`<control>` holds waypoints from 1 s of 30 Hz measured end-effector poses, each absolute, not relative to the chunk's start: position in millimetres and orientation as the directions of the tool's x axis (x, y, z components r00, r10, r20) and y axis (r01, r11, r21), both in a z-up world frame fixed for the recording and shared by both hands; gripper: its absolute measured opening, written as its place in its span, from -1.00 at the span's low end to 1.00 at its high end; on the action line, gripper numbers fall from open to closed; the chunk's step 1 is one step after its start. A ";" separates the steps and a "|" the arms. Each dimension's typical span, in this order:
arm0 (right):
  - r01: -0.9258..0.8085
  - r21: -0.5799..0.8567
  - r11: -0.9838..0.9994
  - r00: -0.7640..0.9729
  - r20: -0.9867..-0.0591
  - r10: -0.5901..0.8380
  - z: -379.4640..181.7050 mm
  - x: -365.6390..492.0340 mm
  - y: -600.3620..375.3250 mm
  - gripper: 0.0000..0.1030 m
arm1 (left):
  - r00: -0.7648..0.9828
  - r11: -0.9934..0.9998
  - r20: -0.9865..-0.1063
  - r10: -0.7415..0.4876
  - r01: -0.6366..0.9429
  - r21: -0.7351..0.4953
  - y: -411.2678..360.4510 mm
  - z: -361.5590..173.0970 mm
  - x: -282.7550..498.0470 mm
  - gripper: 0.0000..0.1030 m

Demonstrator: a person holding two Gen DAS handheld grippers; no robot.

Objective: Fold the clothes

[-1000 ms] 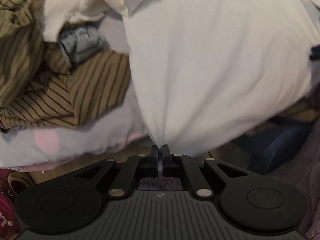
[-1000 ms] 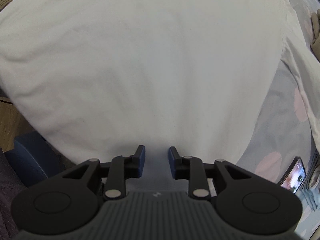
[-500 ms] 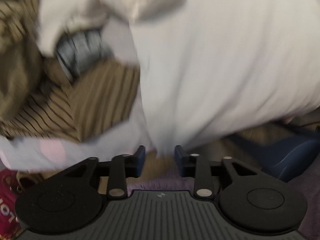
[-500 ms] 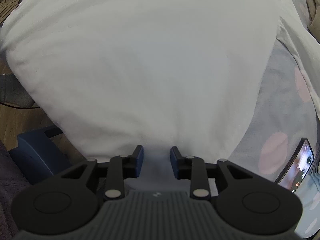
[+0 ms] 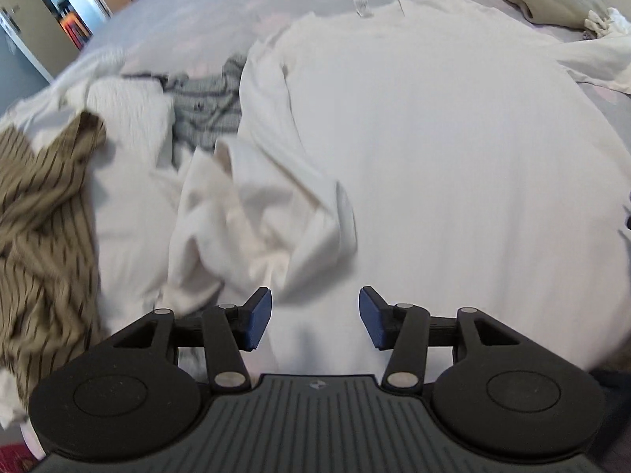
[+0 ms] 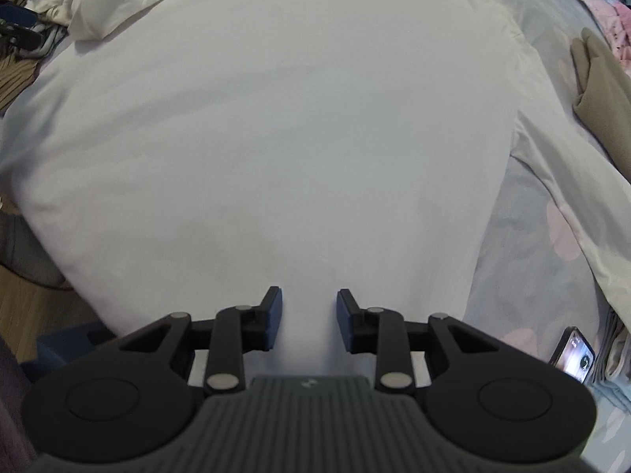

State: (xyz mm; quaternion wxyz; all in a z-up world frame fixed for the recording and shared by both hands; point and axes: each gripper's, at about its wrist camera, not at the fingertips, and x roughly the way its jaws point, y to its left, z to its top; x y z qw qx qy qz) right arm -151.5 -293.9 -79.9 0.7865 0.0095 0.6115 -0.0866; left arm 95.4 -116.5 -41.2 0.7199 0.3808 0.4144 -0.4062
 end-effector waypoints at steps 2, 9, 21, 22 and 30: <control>0.176 -0.101 0.979 0.265 -0.953 -0.146 -83.2 -147.9 -296.1 -0.35 | 0.358 0.378 -0.892 -0.276 0.894 0.242 -124.8 -46.5 91.2 -0.09; 0.324 -0.073 0.943 0.399 -0.893 -0.207 -102.8 -127.8 -279.4 -0.34 | 0.415 0.356 -0.872 -0.259 0.881 0.313 -149.0 -63.9 92.4 -0.59; 0.348 -0.082 0.934 0.375 -0.901 -0.219 -117.9 -134.5 -294.4 -0.34 | 0.498 0.556 -0.788 -0.362 0.794 0.247 -151.1 31.2 149.7 -0.99; 0.347 -0.081 0.934 0.374 -0.901 -0.218 -117.4 -134.7 -294.6 -0.34 | 0.518 0.569 -0.776 -0.360 0.781 0.257 -153.0 42.1 156.6 -0.99; 0.342 -0.081 0.936 0.378 -0.900 -0.216 -118.5 -135.2 -294.9 -0.32 | 0.630 0.711 -0.750 -0.204 0.621 0.329 -167.3 88.7 250.5 -0.99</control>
